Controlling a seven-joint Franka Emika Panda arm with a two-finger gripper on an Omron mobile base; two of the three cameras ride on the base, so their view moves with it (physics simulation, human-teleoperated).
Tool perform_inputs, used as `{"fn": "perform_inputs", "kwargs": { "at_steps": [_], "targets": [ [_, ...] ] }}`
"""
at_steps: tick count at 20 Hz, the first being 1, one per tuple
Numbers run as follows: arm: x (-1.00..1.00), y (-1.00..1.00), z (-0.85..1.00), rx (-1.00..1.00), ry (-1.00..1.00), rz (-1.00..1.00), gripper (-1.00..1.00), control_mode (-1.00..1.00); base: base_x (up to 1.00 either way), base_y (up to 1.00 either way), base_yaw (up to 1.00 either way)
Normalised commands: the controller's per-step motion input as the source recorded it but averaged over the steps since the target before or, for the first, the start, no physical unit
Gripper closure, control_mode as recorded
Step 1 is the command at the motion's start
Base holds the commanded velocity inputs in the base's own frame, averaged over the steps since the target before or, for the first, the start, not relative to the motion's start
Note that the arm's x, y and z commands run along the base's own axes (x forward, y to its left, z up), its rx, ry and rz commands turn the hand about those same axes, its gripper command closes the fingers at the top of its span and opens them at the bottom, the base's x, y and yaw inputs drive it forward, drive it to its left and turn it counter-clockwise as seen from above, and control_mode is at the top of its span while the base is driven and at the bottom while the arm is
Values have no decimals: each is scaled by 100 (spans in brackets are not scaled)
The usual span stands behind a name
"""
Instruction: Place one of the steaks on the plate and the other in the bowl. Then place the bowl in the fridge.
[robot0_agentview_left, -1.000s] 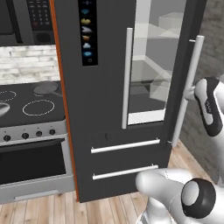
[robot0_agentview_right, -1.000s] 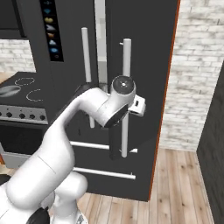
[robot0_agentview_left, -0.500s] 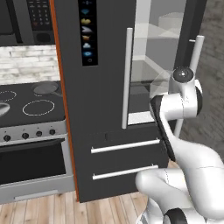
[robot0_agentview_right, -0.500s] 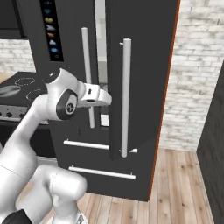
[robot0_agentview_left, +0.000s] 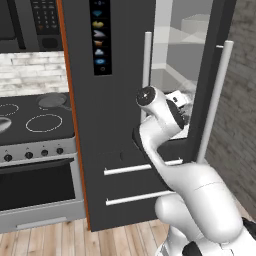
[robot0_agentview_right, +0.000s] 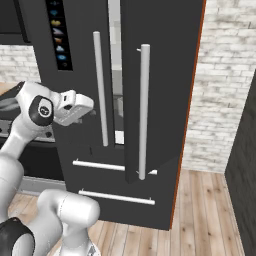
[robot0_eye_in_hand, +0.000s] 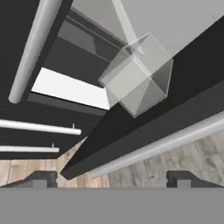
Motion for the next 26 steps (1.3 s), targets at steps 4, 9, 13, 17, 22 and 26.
{"fn": "perform_inputs", "kwargs": {
  "at_steps": [4, 9, 13, 17, 22, 26],
  "targets": [
    [82, 12, -1, -8, 31, 23, -100, -100, 0, 0, 0],
    [88, 8, -1, -18, 31, 33, -100, -100, 0, 0, 0],
    [67, -2, -2, -27, 16, 29, -100, -100, 0, 0, 0],
    [39, -18, -26, -24, 16, 26, -100, -100, 0, 0, 0],
    [34, -27, -22, -13, 18, 27, -100, -100, 0, 0, 0],
    [8, -36, 0, -5, 7, 21, -100, -100, 0, 0, 0]
  ]
}}
